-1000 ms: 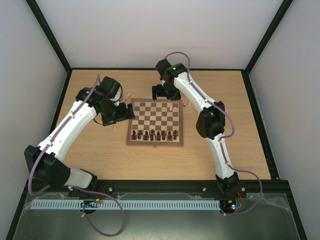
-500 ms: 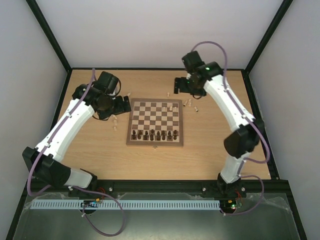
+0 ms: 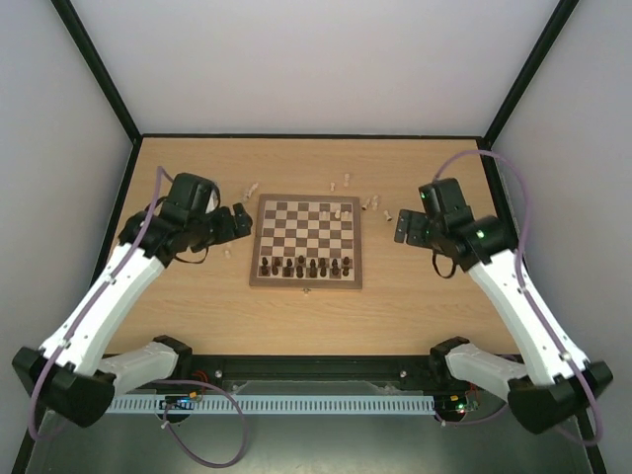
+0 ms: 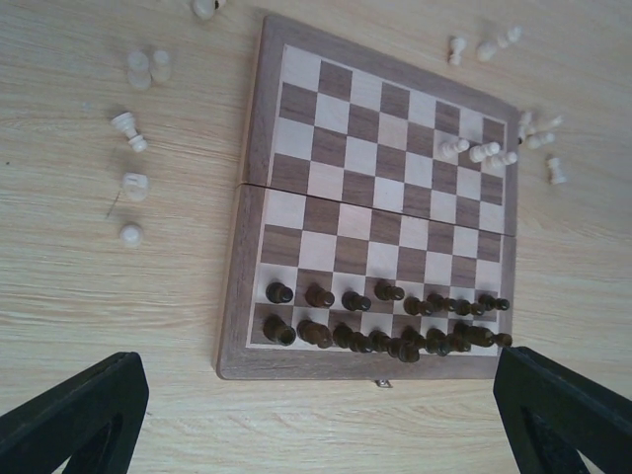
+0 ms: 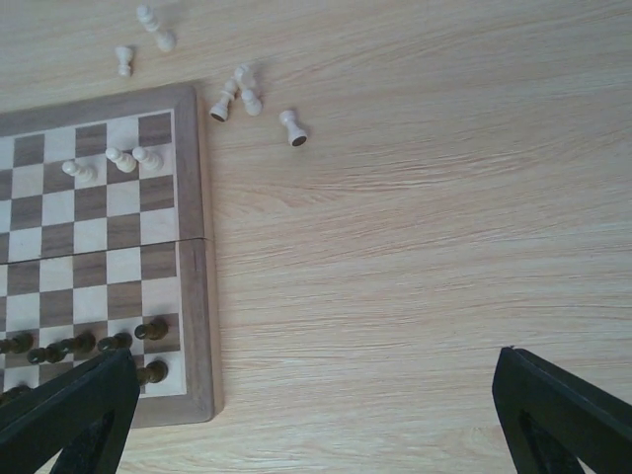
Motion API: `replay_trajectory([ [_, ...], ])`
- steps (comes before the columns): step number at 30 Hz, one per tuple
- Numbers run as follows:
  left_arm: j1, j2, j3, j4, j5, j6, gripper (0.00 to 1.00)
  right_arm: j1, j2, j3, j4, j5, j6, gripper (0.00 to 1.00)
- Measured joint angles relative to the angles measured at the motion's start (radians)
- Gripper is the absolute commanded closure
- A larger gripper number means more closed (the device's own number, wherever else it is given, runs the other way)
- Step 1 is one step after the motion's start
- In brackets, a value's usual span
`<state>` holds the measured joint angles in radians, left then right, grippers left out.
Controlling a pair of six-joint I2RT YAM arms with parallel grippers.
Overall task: Set up the chess pieces on the board
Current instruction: Reset both arms
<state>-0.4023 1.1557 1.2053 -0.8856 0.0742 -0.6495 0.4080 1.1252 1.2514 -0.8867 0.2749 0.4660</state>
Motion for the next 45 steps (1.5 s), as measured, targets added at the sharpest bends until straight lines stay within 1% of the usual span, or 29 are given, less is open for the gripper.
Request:
replay_trajectory([
  [5, 0.000, -0.183, -0.126, 0.073, 0.006, -0.018, 0.01, 0.000, -0.206, -0.155, 0.072, 0.014, 0.014, 0.01],
  [9, 0.000, -0.304, -0.226, 0.145, 0.016, -0.032, 0.01, 0.000, -0.330, -0.267, 0.129, 0.007, 0.013, 0.01],
  [11, 0.000, -0.367, -0.286, 0.181, 0.023, -0.037, 0.01, 0.000, -0.373, -0.307, 0.179, -0.007, 0.009, 0.01],
  [17, 0.000, -0.585, -0.467, 0.290, 0.069, -0.052, 0.01, 0.000, -0.430, -0.393, 0.314, -0.075, 0.001, 0.01],
  [19, 0.000, -0.676, -0.537, 0.343, 0.097, -0.057, 0.01, 0.000, -0.475, -0.455, 0.376, -0.098, -0.009, 0.01],
  [21, 0.000, -0.791, -0.610, 0.370, 0.118, -0.066, 0.01, 0.000, -0.525, -0.505, 0.401, -0.112, -0.014, 0.01],
  [23, 0.000, -0.900, -0.640, 0.369, 0.112, -0.074, 0.01, 0.000, -0.559, -0.527, 0.426, -0.101, -0.011, 0.01],
  [26, 0.000, -1.035, -0.629, 0.363, 0.080, -0.083, 0.01, 0.000, -0.573, -0.566, 0.498, -0.058, -0.010, 0.01],
  [30, 0.000, -1.107, -0.621, 0.364, 0.056, -0.100, 0.01, 0.000, -0.539, -0.675, 0.609, 0.035, -0.011, 0.01],
  [36, 0.000, -1.118, -0.623, 0.366, 0.036, -0.099, 0.01, 0.000, -0.357, -0.754, 0.795, 0.214, -0.016, 0.01],
  [40, 0.000, -1.114, -0.641, 0.406, 0.027, -0.100, 0.01, 0.000, -0.289, -0.803, 1.005, 0.323, -0.065, 0.01],
  [42, 0.000, -1.104, -0.658, 0.443, 0.020, -0.100, 0.01, -0.009, -0.217, -0.815, 1.108, 0.369, -0.099, 0.01],
  [45, 0.000, -1.070, -0.686, 0.497, 0.001, -0.097, 0.01, -0.046, -0.103, -0.829, 1.238, 0.385, -0.144, 0.01],
])
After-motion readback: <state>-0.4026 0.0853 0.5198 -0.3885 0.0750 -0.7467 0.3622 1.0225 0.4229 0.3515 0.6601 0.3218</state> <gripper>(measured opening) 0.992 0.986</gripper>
